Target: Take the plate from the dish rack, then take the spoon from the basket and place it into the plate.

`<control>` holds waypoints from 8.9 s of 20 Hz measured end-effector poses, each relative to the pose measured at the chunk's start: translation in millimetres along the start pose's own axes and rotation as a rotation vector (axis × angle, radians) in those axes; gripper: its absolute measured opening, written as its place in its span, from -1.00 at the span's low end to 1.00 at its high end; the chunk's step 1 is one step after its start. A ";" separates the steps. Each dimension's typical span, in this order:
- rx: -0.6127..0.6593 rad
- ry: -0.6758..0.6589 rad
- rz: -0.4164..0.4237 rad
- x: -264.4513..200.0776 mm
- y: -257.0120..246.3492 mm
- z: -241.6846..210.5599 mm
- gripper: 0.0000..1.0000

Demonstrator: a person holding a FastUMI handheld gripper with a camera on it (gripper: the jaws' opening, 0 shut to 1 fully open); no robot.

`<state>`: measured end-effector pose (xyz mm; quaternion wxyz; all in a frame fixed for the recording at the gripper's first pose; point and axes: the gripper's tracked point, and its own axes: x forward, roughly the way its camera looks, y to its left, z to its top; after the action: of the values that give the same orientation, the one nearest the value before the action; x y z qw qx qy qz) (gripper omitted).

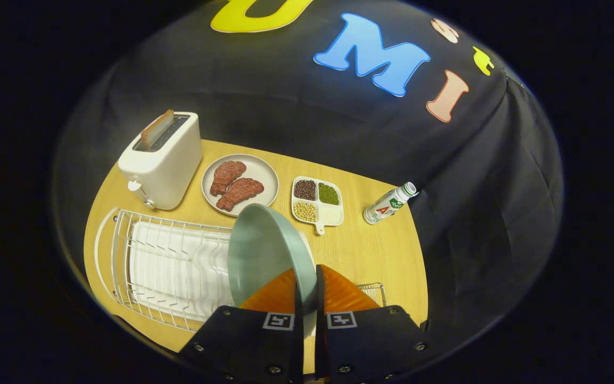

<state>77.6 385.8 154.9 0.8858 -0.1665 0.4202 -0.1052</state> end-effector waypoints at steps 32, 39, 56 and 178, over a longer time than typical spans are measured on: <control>0.373 0.017 0.605 -28.6 -168.0 -197.3 -0.84; 0.407 0.063 0.731 -8.0 -146.2 -261.7 -0.84; 0.508 0.193 0.839 65.1 -69.5 -334.1 -0.84; -0.104 -0.533 0.714 -25.3 -9.1 -212.6 -0.89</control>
<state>-104.4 341.8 50.6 0.9344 -0.0765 0.2132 0.2750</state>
